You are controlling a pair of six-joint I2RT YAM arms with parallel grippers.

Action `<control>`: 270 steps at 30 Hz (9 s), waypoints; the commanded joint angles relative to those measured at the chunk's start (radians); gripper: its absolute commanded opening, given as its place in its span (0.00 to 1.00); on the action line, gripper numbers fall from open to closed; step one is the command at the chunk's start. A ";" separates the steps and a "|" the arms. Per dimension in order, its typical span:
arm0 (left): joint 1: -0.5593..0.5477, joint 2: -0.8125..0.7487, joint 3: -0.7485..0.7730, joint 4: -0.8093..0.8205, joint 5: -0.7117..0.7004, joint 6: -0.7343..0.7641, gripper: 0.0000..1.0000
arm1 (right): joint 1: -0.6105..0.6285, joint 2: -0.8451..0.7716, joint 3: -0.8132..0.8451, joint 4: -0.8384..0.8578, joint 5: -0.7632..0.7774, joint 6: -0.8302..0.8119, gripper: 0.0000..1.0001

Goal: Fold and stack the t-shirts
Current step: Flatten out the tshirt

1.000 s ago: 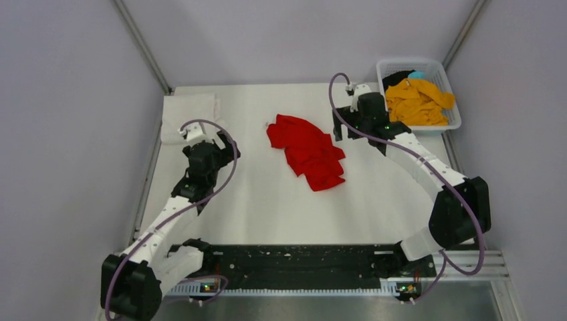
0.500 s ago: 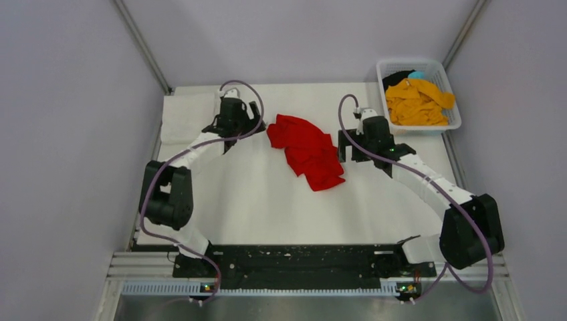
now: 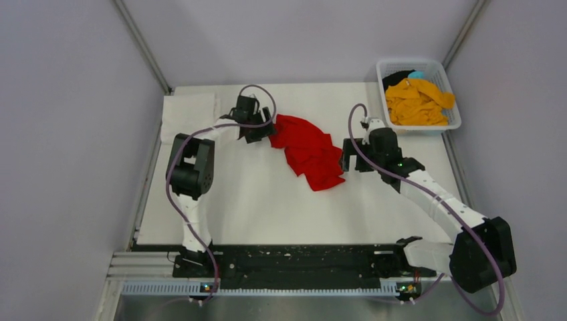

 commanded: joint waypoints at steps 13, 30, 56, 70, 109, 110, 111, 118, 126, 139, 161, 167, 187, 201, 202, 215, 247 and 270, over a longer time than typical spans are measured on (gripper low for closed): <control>0.005 0.157 0.148 0.116 0.153 -0.120 0.35 | 0.001 -0.030 -0.051 0.036 -0.080 0.057 0.99; 0.033 -0.209 -0.160 0.204 0.126 -0.111 0.00 | 0.002 0.326 -0.029 0.137 -0.244 0.083 0.80; 0.106 -0.906 -0.237 0.222 -0.192 0.018 0.00 | 0.005 -0.150 0.284 0.074 0.367 -0.057 0.00; 0.106 -1.160 -0.166 0.269 -0.261 0.157 0.00 | 0.005 -0.274 0.596 0.115 0.262 -0.262 0.00; 0.121 -0.391 -0.051 -0.093 -0.255 0.083 0.99 | -0.124 0.392 0.529 -0.169 0.492 0.024 0.82; 0.121 -0.391 -0.071 -0.078 -0.247 0.086 0.99 | -0.124 0.399 0.532 -0.173 0.475 0.022 0.93; 0.121 -0.396 -0.089 -0.067 -0.239 0.086 0.99 | -0.124 0.403 0.528 -0.174 0.462 0.027 0.98; 0.120 -0.489 -0.215 -0.063 -0.120 0.074 0.99 | -0.125 0.362 0.453 -0.165 0.311 0.041 0.99; 0.103 -0.634 -0.467 -0.097 0.025 0.029 0.99 | -0.120 0.280 0.222 -0.001 -0.084 0.114 0.99; 0.100 -0.898 -0.824 0.051 0.049 -0.102 0.99 | -0.018 0.351 0.072 0.061 -0.079 0.157 0.99; 0.094 -0.210 -0.343 0.172 0.292 -0.077 0.99 | -0.198 0.732 0.463 -0.004 0.156 0.188 0.98; 0.094 -0.302 -0.302 0.041 0.242 -0.021 0.99 | -0.199 0.661 0.549 -0.077 0.192 0.160 0.99; 0.095 -0.932 -0.754 -0.390 -0.358 -0.159 0.93 | -0.197 0.191 0.137 0.001 0.220 0.263 0.99; 0.095 -0.702 -0.751 -0.278 -0.361 -0.113 0.61 | -0.198 0.199 0.116 -0.003 0.203 0.262 0.98; 0.095 -0.692 -0.750 -0.277 -0.346 -0.112 0.60 | -0.197 0.197 0.113 -0.004 0.206 0.261 0.99; 0.093 -0.617 -0.743 -0.221 -0.269 -0.077 0.36 | -0.196 0.177 0.095 -0.011 0.233 0.251 0.99; 0.093 -0.755 -0.778 -0.151 -0.242 -0.091 0.00 | -0.005 0.163 -0.135 -0.187 0.228 0.443 0.66; 0.093 -0.812 -0.781 -0.178 -0.280 -0.102 0.00 | 0.082 0.258 -0.091 -0.299 0.347 0.486 0.19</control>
